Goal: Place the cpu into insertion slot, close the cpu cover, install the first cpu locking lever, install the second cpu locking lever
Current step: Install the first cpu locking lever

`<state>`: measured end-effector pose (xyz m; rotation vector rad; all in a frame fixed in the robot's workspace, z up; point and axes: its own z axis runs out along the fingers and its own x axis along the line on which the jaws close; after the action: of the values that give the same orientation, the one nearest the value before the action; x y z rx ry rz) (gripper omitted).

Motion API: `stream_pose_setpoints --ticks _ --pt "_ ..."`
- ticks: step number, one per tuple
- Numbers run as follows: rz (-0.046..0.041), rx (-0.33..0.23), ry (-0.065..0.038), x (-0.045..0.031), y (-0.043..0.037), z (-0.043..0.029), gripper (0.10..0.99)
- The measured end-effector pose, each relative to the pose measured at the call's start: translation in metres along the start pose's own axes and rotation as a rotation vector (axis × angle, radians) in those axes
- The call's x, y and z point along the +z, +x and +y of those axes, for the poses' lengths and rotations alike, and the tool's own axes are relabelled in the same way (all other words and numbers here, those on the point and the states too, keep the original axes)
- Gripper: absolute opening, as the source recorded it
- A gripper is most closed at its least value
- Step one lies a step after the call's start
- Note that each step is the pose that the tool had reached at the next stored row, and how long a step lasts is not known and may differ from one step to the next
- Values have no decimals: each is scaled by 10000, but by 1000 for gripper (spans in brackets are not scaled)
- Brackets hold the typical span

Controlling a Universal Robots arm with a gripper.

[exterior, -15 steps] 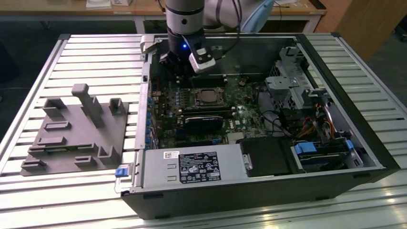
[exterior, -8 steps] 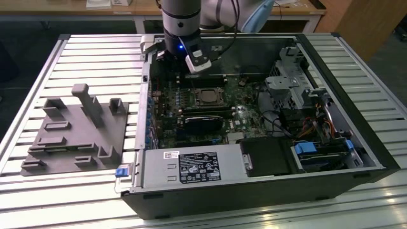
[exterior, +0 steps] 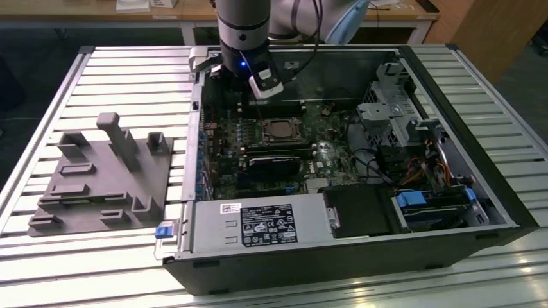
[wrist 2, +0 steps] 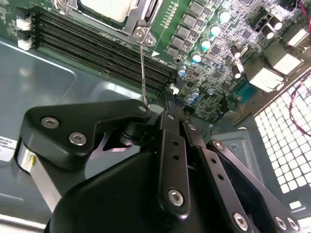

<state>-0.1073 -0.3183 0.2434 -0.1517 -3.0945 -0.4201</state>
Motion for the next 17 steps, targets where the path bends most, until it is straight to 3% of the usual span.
stream_pose_setpoints --ticks 6,17 --pt "-1 10 36 0 -53 5 106" --pt "22 42 145 0 -371 36 106"
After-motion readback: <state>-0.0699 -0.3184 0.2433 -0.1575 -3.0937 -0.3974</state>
